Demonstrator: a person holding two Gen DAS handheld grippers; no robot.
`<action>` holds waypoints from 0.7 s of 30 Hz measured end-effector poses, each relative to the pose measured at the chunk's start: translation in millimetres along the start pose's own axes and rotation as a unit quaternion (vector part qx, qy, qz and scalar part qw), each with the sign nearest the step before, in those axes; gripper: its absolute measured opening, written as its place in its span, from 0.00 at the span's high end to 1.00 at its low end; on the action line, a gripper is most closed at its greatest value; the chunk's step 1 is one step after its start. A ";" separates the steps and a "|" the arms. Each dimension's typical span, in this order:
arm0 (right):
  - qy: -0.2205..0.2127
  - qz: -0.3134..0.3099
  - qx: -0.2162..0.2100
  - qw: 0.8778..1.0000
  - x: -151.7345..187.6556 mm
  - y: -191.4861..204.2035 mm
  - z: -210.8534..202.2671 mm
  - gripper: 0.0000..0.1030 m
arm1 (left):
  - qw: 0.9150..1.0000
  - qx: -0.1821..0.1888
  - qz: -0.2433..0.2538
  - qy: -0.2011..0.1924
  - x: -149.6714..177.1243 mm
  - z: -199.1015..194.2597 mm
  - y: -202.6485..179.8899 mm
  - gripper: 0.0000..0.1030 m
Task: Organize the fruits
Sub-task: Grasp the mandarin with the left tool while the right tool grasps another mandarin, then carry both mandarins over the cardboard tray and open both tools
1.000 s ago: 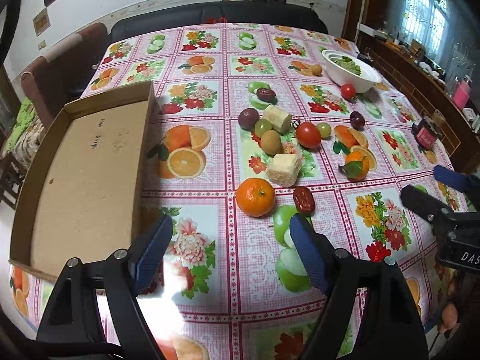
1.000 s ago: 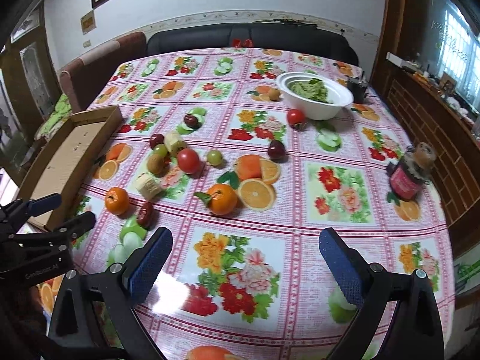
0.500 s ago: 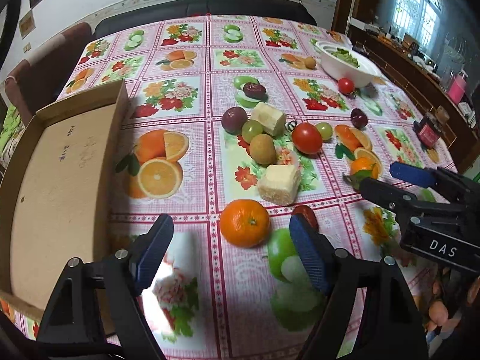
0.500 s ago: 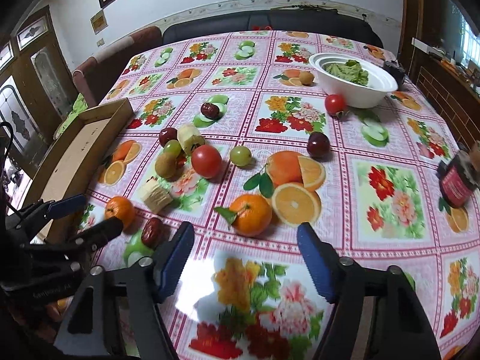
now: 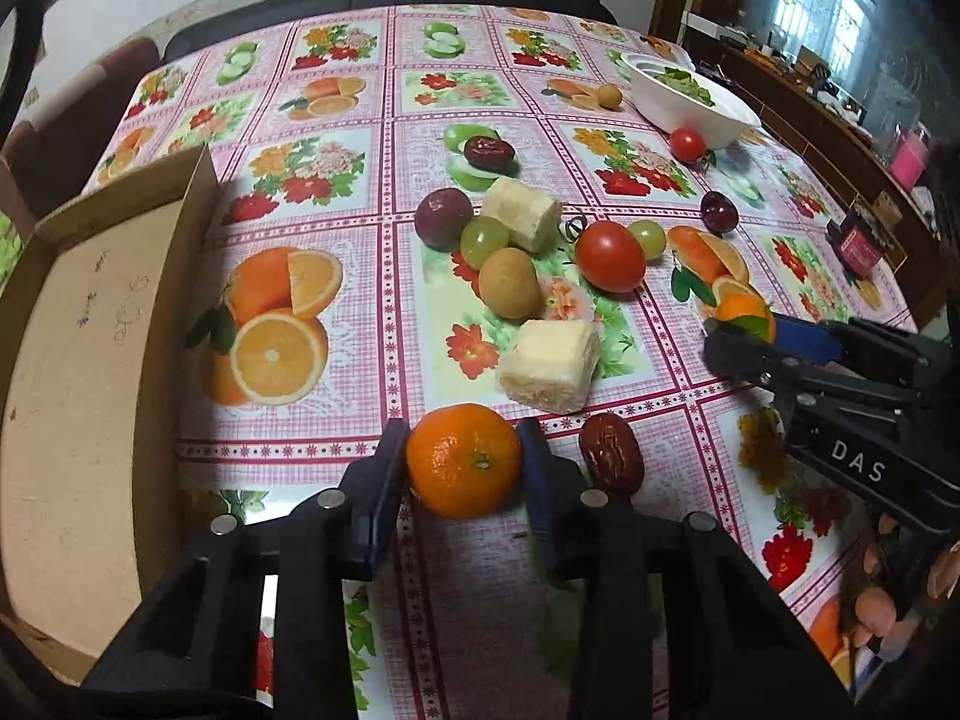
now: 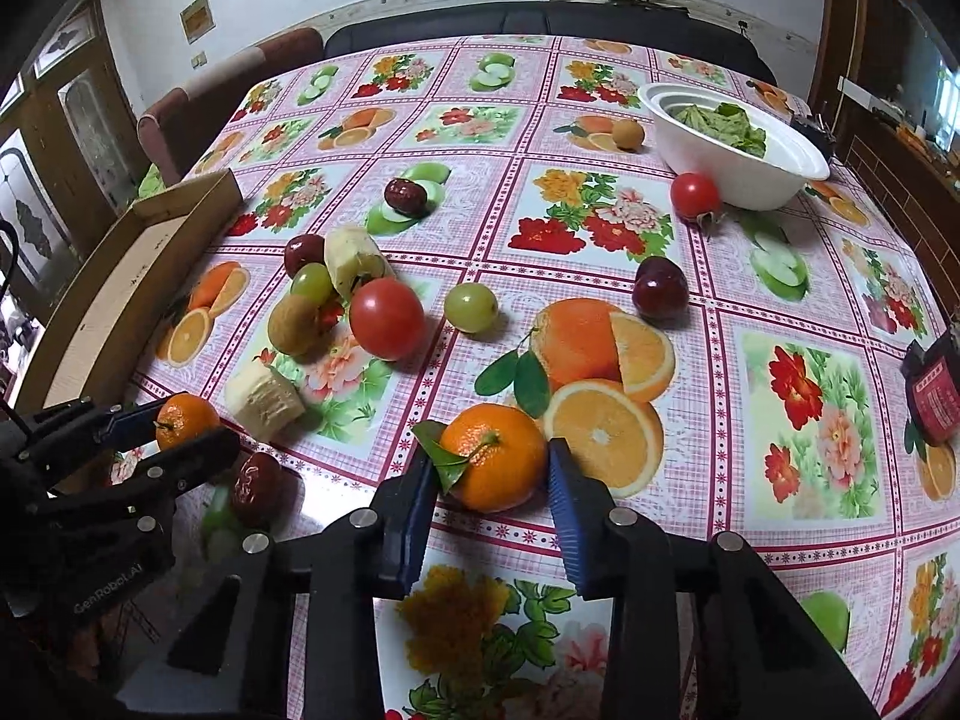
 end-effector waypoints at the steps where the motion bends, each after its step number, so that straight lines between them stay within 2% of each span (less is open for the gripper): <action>1: -0.001 0.003 -0.001 1.000 0.1 -0.5 -2.0 0.64 | 1.000 0.002 -0.002 0.000 0.2 -1.4 0.3 0.67; 12: -0.014 0.012 -0.027 0.999 6.3 7.9 -33.1 0.64 | 0.999 0.005 -0.017 -0.030 3.3 -41.4 5.5 0.67; 21: -0.028 -0.011 -0.066 0.997 7.0 51.2 -58.9 0.65 | 0.997 -0.017 -0.042 -0.056 12.8 -75.9 35.1 0.67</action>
Point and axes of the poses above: each gripper's, at about its wrist camera, not at the fingertips, and z roughly the way its jaws point, y to its left, x to its underside, the point moved 10 cm from there along z, roughly the way its jaws point, and after that the axes turned 10 degrees about z, right-handed, at the moved point
